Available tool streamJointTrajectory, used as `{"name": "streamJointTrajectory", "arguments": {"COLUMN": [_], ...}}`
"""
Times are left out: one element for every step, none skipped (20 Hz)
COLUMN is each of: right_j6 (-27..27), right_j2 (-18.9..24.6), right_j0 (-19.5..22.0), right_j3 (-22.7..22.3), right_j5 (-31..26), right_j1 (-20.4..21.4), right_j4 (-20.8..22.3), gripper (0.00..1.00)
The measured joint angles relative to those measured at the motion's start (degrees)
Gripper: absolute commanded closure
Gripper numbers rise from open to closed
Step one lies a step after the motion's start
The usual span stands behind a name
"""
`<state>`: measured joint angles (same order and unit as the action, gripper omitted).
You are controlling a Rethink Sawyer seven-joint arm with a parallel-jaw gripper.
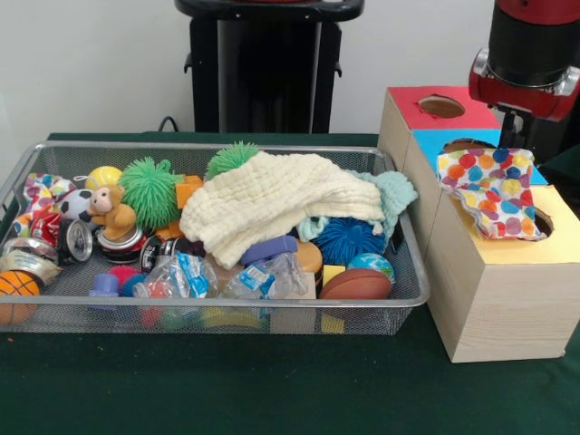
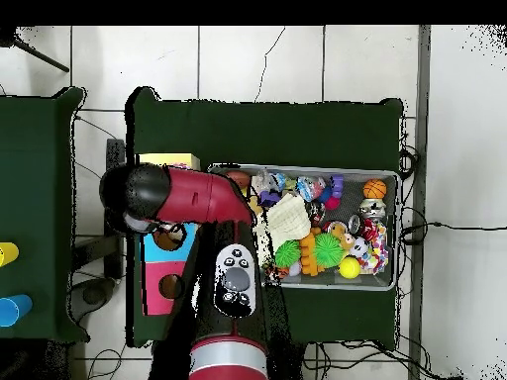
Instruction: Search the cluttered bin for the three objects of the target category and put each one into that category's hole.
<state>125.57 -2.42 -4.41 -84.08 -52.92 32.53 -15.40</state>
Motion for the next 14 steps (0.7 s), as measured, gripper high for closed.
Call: {"name": "streamJointTrajectory", "arguments": {"right_j6": [0.0,0.0,0.0,0.0,0.0,0.0,0.0,0.0,0.0,0.0,0.0,0.0,0.0,0.0], "right_j2": [-0.2,-0.5,-0.7,-0.9,-1.0,-1.1,-1.2,-1.2,-1.3,-1.4,-1.5,-1.6,-1.7,-1.8], "right_j0": [-0.2,-0.5,-0.7,-0.9,-1.1,-1.6,-1.6,-1.7,-1.8,-1.8,-1.8,-1.8,-1.8,-1.7], "right_j3": [0.0,0.0,0.0,0.0,0.0,0.0,0.0,0.0,0.0,0.0,0.0,0.1,0.3,0.4], "right_j5": [0.2,0.7,1.2,1.7,2.2,3.5,3.8,4.2,4.6,4.6,4.6,4.6,4.6,4.6], "right_j1": [0.1,0.2,0.4,0.6,0.8,1.4,1.6,1.9,2.2,2.5,2.8,3.0,3.2,3.4], "right_j4": [0.1,0.3,0.6,0.9,1.1,1.8,2.0,2.2,2.5,2.6,2.7,2.9,3.0,3.2], "gripper": [1.00,1.00,1.00,1.00,1.00,1.00,1.00,1.00,1.00,1.00,1.00,1.00,1.00,1.00]}}
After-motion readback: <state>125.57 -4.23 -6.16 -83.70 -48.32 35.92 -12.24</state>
